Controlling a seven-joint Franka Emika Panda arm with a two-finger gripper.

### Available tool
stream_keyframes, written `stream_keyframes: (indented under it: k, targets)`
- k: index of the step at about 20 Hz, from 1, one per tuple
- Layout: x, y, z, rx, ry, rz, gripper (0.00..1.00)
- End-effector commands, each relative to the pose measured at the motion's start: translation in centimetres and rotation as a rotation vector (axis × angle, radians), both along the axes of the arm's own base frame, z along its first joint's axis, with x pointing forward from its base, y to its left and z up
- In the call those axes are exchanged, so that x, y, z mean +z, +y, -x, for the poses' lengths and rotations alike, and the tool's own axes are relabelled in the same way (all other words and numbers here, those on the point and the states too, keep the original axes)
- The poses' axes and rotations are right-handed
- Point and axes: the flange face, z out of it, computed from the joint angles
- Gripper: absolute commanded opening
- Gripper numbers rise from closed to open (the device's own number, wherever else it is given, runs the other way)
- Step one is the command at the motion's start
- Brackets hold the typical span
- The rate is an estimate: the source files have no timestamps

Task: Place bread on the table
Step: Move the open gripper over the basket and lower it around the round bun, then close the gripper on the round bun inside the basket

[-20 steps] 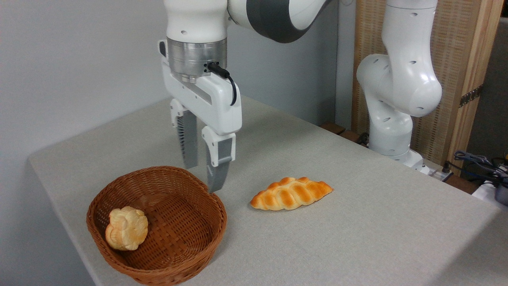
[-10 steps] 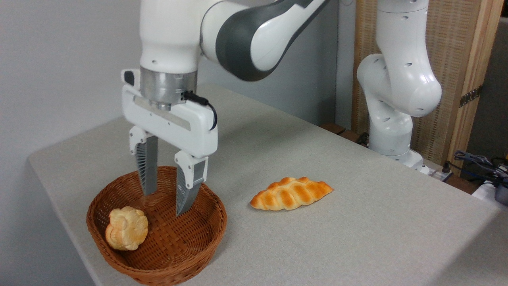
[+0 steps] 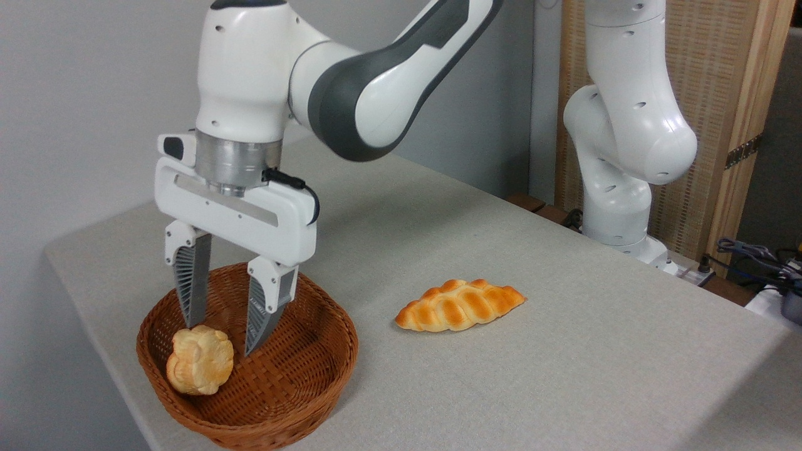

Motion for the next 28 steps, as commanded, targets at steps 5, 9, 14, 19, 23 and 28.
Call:
stream_keyframes:
  k: [5,9,14,19,23,28]
  targets:
    - [-1.2,-2.9,-1.3,0.072,-0.053,0.06,1.0]
    - [-1.4,-3.2,-1.6,0.078,-0.084,0.06,1.0]
    - [-3.6,-4.2,-1.9,0.04,-0.057,0.018,1.0]
    - [-4.4,-4.4,-2.0,0.027,-0.048,-0.001,1.0]
    - [-5.0,-4.4,-2.0,-0.013,-0.047,-0.058,0.56]
    - [-5.0,-4.4,-2.0,-0.021,-0.047,-0.065,0.27]
